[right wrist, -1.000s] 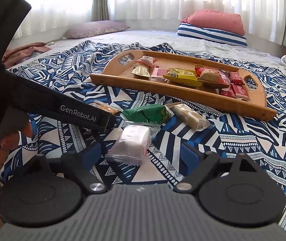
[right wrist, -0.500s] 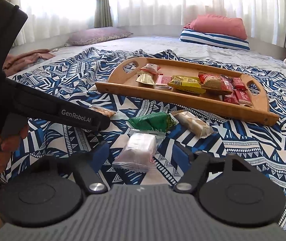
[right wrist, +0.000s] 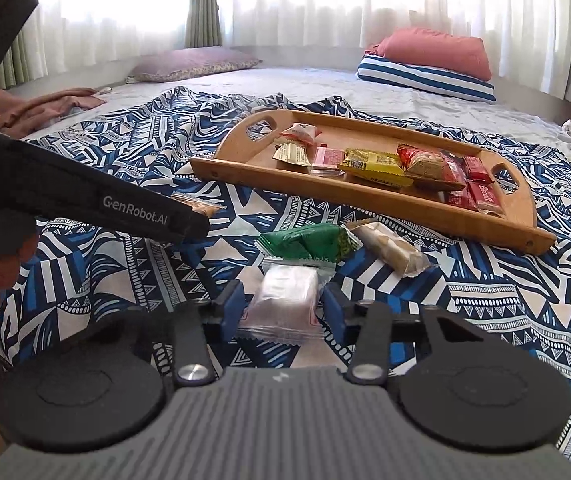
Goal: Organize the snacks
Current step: 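Grasp the brown packet with the left tool while the right tool grasps the white translucent packet, then carry the brown packet and white packet over the wooden tray with both tools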
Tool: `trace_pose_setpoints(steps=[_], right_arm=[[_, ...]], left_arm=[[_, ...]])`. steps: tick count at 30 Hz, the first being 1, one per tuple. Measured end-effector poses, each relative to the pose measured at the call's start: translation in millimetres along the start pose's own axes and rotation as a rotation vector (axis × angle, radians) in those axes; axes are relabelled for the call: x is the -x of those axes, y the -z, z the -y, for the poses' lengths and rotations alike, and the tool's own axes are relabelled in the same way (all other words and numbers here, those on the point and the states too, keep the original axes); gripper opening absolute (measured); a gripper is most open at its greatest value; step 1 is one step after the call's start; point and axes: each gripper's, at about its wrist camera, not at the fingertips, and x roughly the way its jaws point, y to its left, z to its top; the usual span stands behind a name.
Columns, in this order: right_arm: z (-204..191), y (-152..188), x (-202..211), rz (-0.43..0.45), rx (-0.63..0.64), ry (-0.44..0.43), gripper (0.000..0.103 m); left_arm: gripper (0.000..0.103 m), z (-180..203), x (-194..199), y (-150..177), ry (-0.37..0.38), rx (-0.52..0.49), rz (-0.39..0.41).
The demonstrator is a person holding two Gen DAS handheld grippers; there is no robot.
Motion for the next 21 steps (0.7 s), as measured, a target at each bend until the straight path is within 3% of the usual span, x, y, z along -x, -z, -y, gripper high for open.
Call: trace_pose_setpoints(steps=[4, 21], right_arm=[[-1.8, -1.5, -0.8, -0.005, 0.005, 0.013, 0.039], [18.2, -28.1, 24.7, 0.057, -0.038, 0.058, 0.038]], left_arm=[[0.044, -1.5, 2.5, -0.6, -0.002, 0.006, 0.004], [0.044, -0.9, 16.5, -26.8, 0.039, 0.022, 0.047]])
